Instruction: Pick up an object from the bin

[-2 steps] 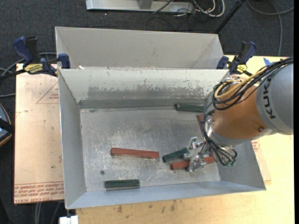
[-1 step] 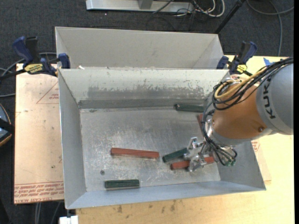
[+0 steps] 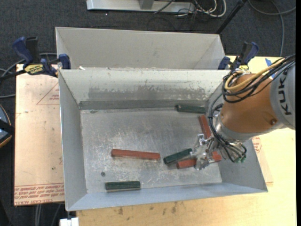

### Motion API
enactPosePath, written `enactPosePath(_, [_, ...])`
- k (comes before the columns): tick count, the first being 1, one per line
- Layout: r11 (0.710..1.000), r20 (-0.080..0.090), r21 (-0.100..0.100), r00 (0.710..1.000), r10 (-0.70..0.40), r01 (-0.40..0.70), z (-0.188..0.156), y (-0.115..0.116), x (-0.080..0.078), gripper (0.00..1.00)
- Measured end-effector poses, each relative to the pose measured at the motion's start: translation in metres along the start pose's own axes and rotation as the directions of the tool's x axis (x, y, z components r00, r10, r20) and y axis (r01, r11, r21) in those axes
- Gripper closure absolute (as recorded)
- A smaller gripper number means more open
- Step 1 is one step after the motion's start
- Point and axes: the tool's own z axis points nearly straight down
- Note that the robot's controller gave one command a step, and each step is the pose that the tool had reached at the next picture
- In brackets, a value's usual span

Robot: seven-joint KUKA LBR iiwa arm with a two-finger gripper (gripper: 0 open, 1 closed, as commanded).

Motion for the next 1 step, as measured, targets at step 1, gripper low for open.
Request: enactPosePath(1, [0.999,0.004,0.001,0.999,0.035,-0.035,-0.0760,-0.0023,0.0008,1.00])
